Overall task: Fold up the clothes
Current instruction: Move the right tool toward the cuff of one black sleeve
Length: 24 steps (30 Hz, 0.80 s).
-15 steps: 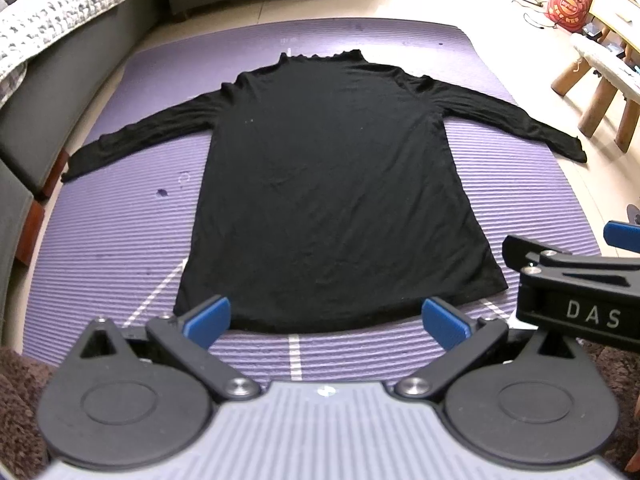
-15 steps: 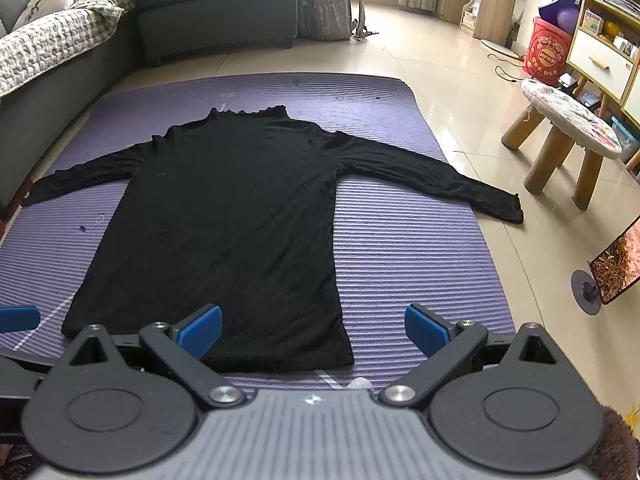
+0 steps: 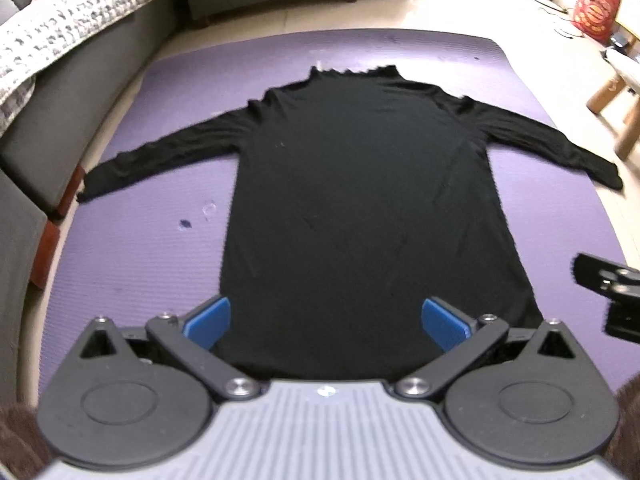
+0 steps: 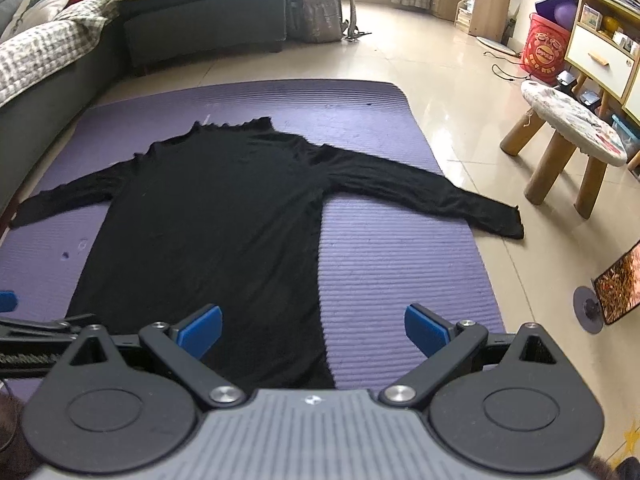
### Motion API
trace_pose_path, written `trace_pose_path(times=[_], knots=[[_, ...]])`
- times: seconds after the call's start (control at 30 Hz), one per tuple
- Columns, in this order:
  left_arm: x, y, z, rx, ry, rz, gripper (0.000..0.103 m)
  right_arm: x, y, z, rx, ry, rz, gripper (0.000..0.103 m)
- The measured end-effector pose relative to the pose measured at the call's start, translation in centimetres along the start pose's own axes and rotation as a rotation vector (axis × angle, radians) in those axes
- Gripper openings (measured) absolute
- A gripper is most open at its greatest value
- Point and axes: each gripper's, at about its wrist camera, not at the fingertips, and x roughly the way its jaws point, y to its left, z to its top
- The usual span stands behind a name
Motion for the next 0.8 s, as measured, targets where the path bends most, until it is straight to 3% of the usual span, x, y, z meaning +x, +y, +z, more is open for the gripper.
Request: trace_pose_path(times=[0.13,0.4,0.5,0.63,0.8], knots=[[1.3,0.6,1.8,0.02,0.0,0.019,0.103,1.7,-0.4,1.2,-0.038,-0.024,-0.031,0.098],[4.6,0.9,5.1,0.052,0.027,-0.004,0.103,7.7,-1.6,4.1,-0.076,0.015,-0.052,0.098],[6.3,1.2,6.2,0.028,0.039,-0.03,0.103,9.8,-2.6,4.3,-0.087,0.007,-0.073,0.098],[8.9,1.7,7.6,-0.023,0.074,-0.127,0.103,12.1,-4.0,4.6,-0.086,0.011,-0.081,0.098],[11.5,2.4,8.4,-0.094,0.087,-0.193,0.103,16.1,-7.1,4.8,-0.025,0.032,-0.115,0.098]])
